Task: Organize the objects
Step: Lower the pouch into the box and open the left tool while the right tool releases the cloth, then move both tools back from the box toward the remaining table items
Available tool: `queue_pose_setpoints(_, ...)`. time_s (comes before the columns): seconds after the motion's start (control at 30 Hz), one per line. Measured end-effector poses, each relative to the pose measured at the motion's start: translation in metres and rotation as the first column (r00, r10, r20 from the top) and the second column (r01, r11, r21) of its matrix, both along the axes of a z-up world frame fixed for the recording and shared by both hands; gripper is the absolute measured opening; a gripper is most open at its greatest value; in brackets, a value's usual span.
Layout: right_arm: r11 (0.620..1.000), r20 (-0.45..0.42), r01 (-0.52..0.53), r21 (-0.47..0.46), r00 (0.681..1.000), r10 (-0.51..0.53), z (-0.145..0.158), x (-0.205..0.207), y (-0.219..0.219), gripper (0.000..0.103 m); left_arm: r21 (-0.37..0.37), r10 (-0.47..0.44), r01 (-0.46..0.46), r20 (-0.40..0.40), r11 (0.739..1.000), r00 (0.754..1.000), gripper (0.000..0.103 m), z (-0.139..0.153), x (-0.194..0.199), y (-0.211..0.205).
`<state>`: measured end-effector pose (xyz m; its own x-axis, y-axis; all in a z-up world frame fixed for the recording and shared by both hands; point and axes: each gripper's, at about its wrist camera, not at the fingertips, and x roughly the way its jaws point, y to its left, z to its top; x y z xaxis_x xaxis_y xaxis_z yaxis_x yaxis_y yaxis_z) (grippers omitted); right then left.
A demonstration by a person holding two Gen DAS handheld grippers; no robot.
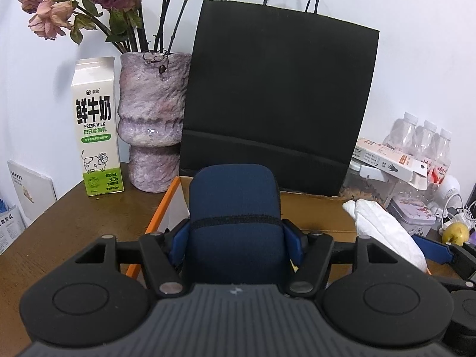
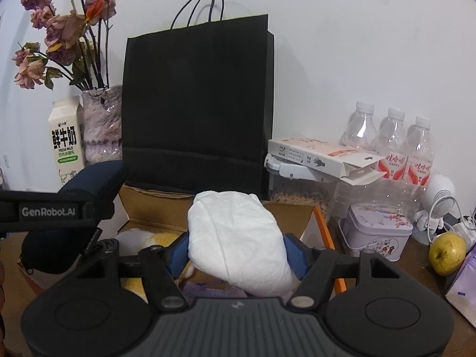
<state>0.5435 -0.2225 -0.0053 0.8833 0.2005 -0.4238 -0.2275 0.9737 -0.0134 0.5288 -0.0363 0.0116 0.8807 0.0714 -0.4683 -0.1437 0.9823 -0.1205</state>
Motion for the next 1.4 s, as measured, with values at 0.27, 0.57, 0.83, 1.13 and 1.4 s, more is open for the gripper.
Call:
queue_pose_setpoints(0.27, 1.000, -0.009, 0.006, 0.005, 1.000, -0.006, -0.004, 0.001, 0.000, 0.102, 0.018, 0.026, -0.027, 0.049, 0.999, 0.998, 0.103, 0.006, -0.007, 0.000)
queue_pose_setpoints(0.57, 1.000, -0.008, 0.010, 0.010, 1.000, -0.010, -0.003, -0.002, -0.001, 0.103, 0.025, 0.024, -0.025, 0.038, 0.999, 0.999, 0.103, 0.007, -0.009, -0.002)
queue_pose_setpoints(0.83, 1.000, 0.016, 0.005, -0.004, 1.000, -0.005, 0.002, -0.016, 0.000, 0.103, 0.042, 0.002, -0.005, 0.061, 0.999, 0.998, 0.103, 0.010, -0.022, -0.007)
queue_pose_setpoints(1.13, 1.000, 0.048, 0.003, -0.011, 0.999, -0.002, 0.007, -0.046, -0.007, 0.103, 0.046, -0.015, 0.011, 0.087, 0.999, 0.996, 0.103, 0.013, -0.046, -0.009)
queue_pose_setpoints(1.4, 1.000, 0.089, -0.008, -0.011, 0.996, 0.009, 0.010, -0.077, -0.012, 0.103, 0.054, -0.044, 0.038, 0.116, 0.998, 0.992, 0.103, 0.012, -0.074, -0.006)
